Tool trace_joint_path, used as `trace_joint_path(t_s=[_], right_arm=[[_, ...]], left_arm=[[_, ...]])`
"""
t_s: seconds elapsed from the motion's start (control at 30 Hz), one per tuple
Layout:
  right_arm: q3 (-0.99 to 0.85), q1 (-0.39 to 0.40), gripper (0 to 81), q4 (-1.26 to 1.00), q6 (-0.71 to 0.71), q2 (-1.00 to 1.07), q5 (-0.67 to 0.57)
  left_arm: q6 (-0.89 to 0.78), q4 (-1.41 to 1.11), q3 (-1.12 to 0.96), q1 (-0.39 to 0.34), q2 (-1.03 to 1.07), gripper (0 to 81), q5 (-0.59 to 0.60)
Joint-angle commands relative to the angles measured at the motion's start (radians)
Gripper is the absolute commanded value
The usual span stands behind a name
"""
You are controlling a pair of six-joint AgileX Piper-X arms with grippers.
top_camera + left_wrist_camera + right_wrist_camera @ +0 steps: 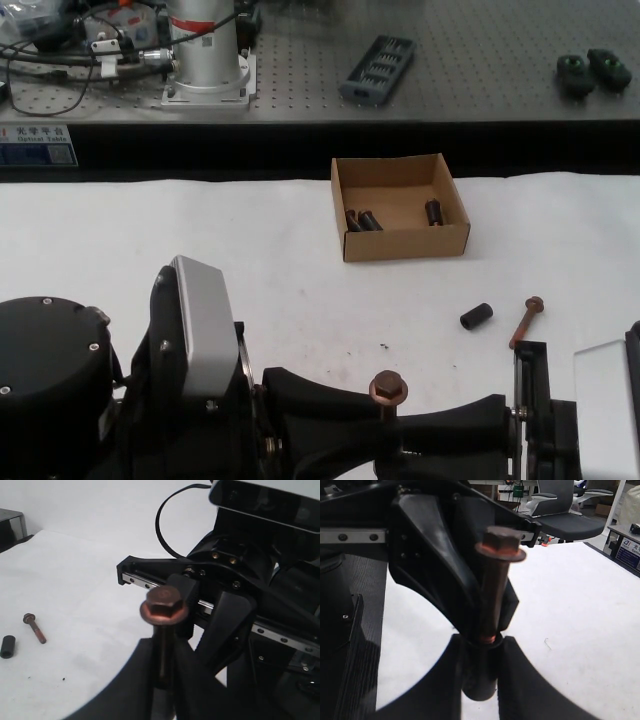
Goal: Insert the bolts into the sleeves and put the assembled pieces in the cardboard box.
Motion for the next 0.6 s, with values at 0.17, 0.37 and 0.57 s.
trace_joint_path(t_s=[0.17,0.37,0.57], right_arm=[[-0.007,0.0,5.4,-0.088,0.024,-0.011,0.018],[-0.007,0.0,5.4,-0.085,0.031,-0.011,0.018],[-0.007,0.0,5.4,-0.085,0.031,-0.011,0.018]], left_arm=[[-0.002,0.002,-0.001,-0.002,0.0,0.6,-0.01],[-0.023,-0.003,-0.001,-0.002,0.0,0.0,-0.01],[-0.032,-0.013,-0.001,-0.002,0.0,30.2,-0.021]])
